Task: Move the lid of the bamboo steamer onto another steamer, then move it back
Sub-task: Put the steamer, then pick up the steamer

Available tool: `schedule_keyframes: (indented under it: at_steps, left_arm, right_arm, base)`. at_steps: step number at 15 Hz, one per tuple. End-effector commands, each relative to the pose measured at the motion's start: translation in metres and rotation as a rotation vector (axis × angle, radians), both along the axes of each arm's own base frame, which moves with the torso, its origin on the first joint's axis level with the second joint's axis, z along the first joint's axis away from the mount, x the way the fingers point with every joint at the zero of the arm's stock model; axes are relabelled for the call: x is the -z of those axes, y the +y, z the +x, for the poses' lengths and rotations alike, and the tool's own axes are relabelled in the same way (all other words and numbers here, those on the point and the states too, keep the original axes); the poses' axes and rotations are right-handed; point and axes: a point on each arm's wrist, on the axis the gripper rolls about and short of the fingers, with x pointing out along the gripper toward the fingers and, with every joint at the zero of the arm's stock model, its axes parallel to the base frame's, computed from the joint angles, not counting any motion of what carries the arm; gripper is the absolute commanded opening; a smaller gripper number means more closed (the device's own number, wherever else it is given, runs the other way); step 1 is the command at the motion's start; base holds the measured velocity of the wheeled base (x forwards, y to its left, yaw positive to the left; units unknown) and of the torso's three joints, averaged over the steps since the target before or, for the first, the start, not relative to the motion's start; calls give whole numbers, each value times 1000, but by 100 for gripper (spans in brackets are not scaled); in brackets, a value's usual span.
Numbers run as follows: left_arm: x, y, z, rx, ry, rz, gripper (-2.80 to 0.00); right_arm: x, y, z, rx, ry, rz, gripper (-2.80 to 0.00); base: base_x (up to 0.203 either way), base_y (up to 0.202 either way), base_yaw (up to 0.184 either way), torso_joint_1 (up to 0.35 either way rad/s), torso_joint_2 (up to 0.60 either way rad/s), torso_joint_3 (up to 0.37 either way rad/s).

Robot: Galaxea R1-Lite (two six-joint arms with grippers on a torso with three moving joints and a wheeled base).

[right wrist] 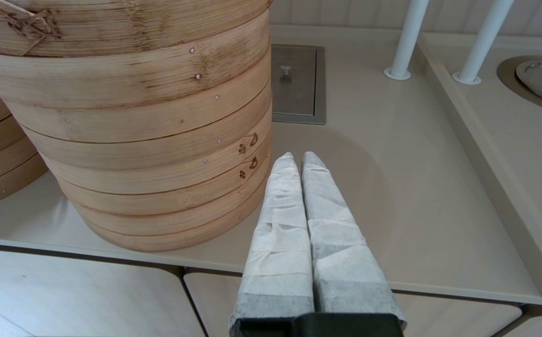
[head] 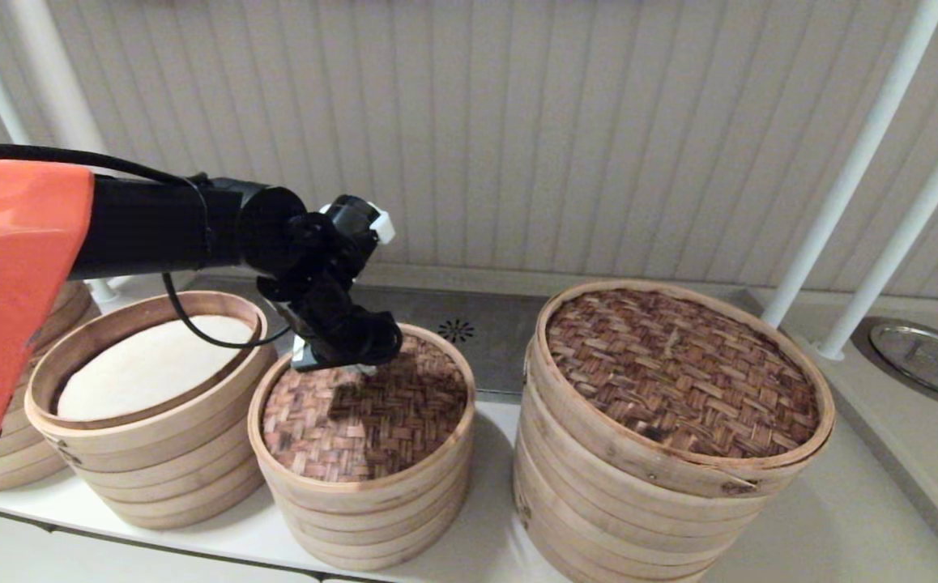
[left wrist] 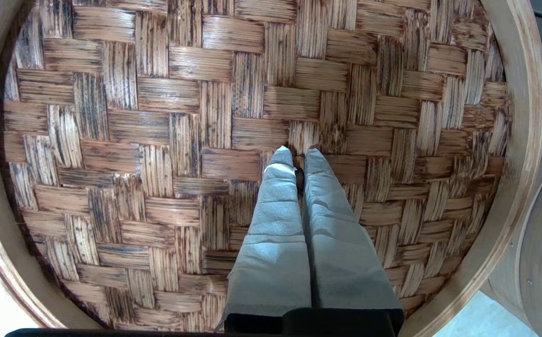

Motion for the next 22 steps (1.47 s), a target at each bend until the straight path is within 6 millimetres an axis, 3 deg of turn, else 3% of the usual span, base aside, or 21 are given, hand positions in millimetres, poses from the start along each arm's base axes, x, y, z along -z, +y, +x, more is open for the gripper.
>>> schedule_keyframes:
  at_steps: [1,3,4,9,13,14,16,17,19,22]
  left_arm:
    - [3,-1,1,-3,10,5,-280]
    - [4,-1,2,-6,6,12,-280]
    - [4,-1,3,-7,5,15,0]
    - [-9,0,-1,-7,-29,-6,0]
    - [-69,16,-32,0,-164,-78,0]
    - [-75,19,-37,3,-176,-83,0]
    - [-108,36,-67,4,-254,-126,0]
    - [-123,46,-86,5,-290,-145,-280]
    - [-141,69,-124,-1,-344,-162,-280]
    - [-147,103,-179,-44,-430,-94,-280]
  right_arm:
    - [0,0,0,-1,1,0,-280]
    - [0,0,0,-1,1,0,-280]
    - [0,0,0,-1,1,0,-280]
    - [0,0,0,0,1,0,-280]
    - [0,0,0,1,1,0,-280]
    - [0,0,0,0,1,0,-280]
    - [0,0,0,-1,1,0,-280]
    - [0,0,0,-1,1,0,-280]
    - [0,0,0,-1,1,0,-280]
    - [0,0,0,-1,1,0,-280]
  base:
    - [0,0,0,0,0,0]
    - [0,0,0,0,0,0]
    - [0,0,0,0,0,0]
    - [0,0,0,0,0,0]
    - [0,0,0,0,0,0]
    - [0,0,0,0,0,0]
    - [0,0,0,0,0,0]
    - [0,0,0,0,0,0]
    - [0,0,0,0,0,0]
    - [0,0,0,0,0,0]
